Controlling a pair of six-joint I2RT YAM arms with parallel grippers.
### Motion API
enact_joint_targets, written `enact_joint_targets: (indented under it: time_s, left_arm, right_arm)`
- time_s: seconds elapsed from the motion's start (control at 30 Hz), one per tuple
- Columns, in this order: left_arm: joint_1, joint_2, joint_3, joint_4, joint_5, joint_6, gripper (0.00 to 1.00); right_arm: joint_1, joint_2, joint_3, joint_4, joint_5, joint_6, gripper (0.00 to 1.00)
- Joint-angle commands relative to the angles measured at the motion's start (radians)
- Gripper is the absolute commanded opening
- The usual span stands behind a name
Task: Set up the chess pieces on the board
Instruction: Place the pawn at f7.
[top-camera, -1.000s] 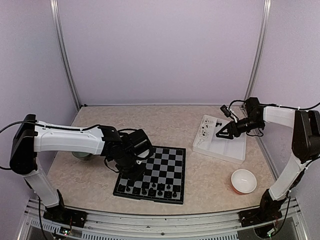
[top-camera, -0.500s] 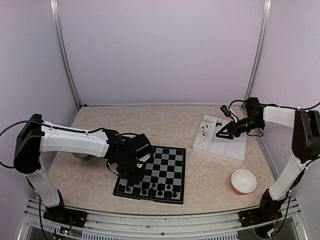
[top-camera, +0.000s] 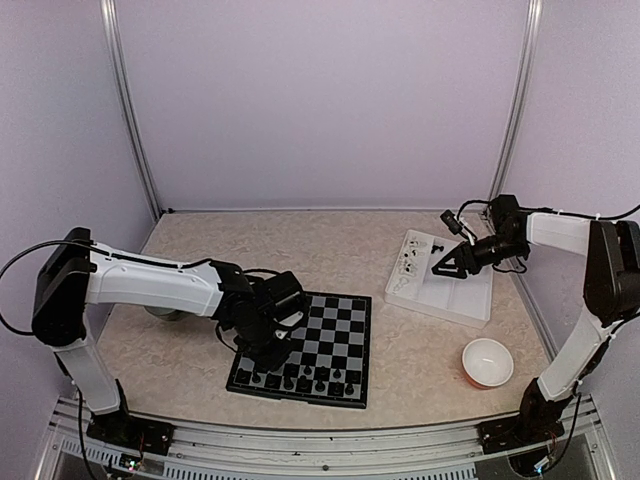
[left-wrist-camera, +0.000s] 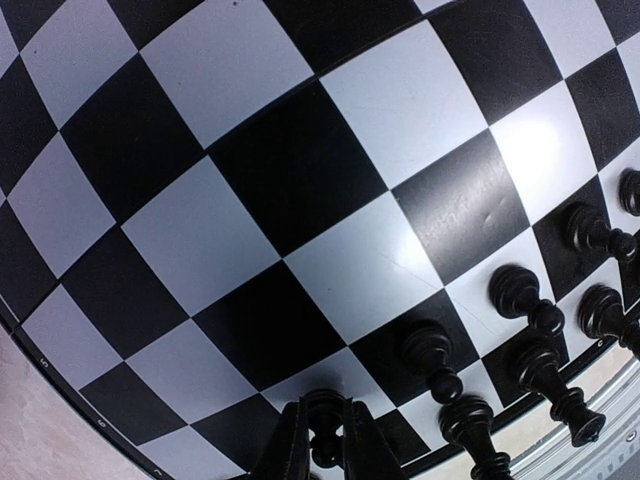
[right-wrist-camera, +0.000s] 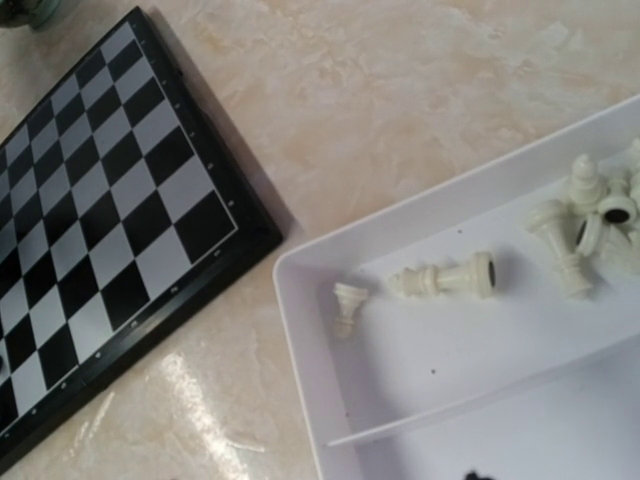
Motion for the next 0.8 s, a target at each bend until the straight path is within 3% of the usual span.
enact_joint_targets:
  time_s: [0.0, 0.33, 0.57, 0.77]
  left_arm:
    - [-0.009, 0.011, 0.001, 0.01, 0.005, 0.003, 0.15]
    - [-0.011, -0.029, 0.047, -0.036, -0.036, -0.004, 0.26]
    - [-0.01, -0.08, 0.114, -0.09, -0.139, 0.003, 0.34]
    - [-0.013, -0.133, 0.126, -0.019, -0.206, -0.022, 0.38]
  right_arm:
    - [-0.006, 0.008, -0.006, -0.001, -0.014, -0.013, 0.61]
    - [-0.006, 0.034, 0.107, -0.037, 0.105, -0.021, 0.61]
    - [0.003, 0.168, 0.336, -0.066, 0.396, 0.022, 0.58]
    - [0.028, 0.359, 0.572, -0.156, 0.607, -0.006, 0.55]
